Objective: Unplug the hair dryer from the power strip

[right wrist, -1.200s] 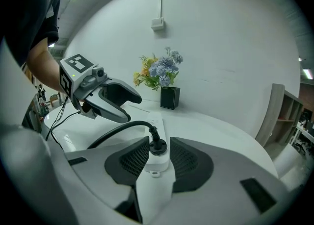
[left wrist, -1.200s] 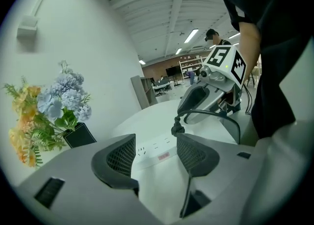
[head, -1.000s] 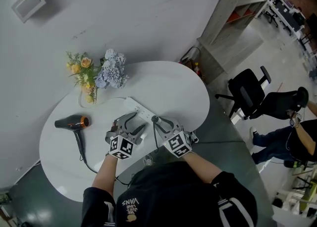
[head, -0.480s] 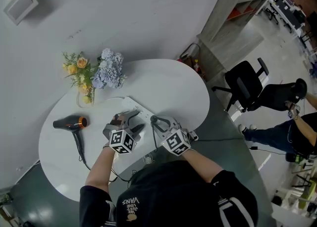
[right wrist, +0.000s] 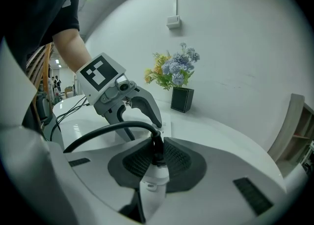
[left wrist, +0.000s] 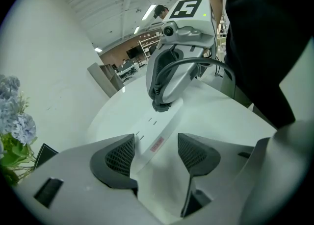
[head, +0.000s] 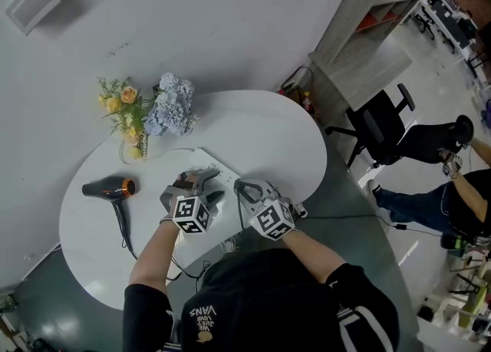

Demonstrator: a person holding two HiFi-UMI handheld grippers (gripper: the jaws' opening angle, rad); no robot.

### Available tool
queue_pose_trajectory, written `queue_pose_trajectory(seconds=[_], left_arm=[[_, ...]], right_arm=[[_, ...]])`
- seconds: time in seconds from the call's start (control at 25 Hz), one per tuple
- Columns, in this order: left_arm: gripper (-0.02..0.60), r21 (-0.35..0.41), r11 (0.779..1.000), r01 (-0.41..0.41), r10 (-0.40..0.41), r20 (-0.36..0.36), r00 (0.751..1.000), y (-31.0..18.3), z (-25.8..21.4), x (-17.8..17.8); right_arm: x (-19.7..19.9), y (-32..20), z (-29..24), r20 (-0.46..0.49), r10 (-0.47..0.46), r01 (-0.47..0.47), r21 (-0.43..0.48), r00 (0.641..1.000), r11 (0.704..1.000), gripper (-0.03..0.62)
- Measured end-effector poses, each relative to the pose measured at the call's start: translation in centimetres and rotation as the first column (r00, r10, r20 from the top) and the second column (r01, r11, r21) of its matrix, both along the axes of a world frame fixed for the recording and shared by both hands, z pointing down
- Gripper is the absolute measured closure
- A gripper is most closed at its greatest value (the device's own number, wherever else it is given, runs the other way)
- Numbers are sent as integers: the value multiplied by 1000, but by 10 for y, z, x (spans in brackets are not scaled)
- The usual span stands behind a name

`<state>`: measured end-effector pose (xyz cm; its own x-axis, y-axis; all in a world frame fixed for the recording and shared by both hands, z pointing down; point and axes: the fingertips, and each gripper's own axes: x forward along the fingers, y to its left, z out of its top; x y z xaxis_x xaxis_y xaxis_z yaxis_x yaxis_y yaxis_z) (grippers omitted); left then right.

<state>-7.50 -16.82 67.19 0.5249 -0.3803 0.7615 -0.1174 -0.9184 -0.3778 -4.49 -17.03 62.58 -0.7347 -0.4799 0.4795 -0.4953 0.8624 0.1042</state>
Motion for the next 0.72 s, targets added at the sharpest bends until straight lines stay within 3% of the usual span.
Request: queue_pose_trajectory(seconds=[0.48, 0.72], left_arm=[[305, 5, 999, -40, 39, 101, 994, 1, -1, -1], [305, 4, 1000, -17, 17, 118, 993, 2, 0, 0]], right_arm=[[3, 0, -5, 20, 13, -13, -9, 1000, 1000, 522], [5, 2, -5, 28, 27, -26, -29, 999, 999, 522]])
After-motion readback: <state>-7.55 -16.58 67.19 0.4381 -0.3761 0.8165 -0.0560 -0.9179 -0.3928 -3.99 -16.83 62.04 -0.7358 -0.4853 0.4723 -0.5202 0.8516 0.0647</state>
